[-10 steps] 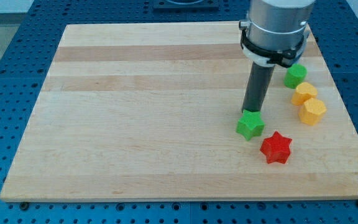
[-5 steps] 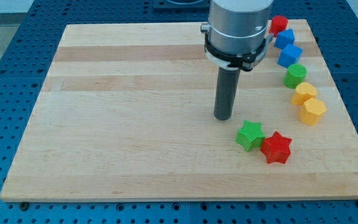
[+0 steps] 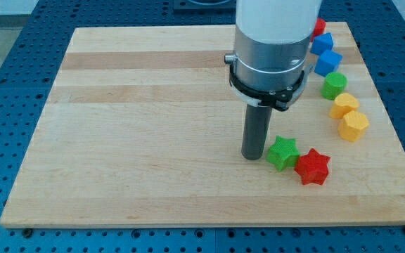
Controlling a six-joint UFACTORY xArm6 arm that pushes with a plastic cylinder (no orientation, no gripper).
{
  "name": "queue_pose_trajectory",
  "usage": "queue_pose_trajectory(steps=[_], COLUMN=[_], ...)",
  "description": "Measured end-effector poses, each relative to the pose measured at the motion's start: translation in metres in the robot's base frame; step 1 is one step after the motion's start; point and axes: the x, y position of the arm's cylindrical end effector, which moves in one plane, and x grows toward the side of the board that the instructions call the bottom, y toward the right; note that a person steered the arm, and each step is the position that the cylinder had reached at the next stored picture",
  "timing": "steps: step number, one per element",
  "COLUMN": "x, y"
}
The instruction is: Move green star along with red star towards bottom right
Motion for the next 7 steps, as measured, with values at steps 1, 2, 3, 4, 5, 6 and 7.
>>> queue_pose_trajectory(steps=[1, 2, 3, 4, 5, 6, 7], x=[0.000, 0.000, 0.000, 0.000, 0.000, 0.000, 0.000], y=[0.011, 0.025, 0.044, 0.061, 0.079, 0.076, 0.055])
